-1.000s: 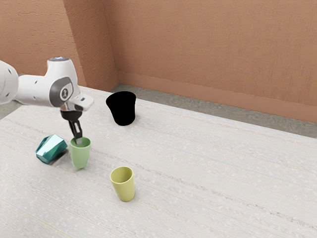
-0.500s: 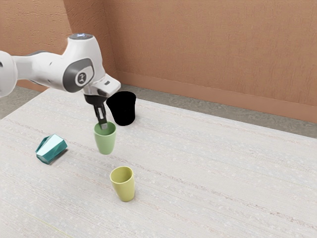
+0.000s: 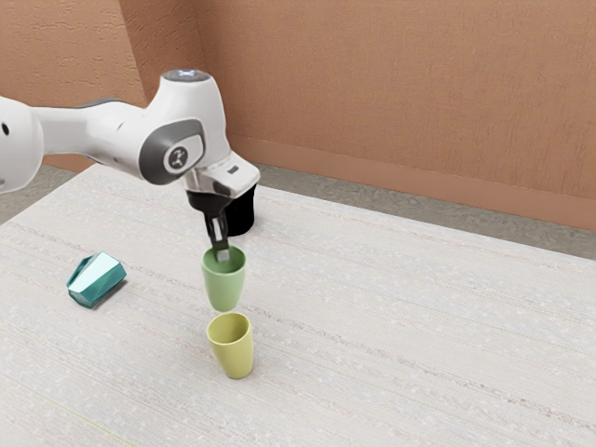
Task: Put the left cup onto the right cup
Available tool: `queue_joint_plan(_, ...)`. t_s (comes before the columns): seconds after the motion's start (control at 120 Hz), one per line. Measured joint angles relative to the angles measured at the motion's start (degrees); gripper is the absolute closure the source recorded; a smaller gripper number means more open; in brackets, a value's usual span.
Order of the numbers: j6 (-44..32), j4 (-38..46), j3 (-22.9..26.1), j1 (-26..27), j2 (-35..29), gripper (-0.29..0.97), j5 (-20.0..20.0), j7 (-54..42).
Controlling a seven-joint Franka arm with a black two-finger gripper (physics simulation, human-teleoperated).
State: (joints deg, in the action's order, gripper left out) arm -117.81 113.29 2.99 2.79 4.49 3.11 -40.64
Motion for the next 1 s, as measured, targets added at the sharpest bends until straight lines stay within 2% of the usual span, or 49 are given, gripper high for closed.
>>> queue_joint_plan(0.3,0.21,1.49,3.27,-0.05,-1.15,0.79,-0.17,2.71)
queue_joint_plan(1.0,1.80,4.30,3.97,-1.78,-3.79,0.79,-0.74,7.13)
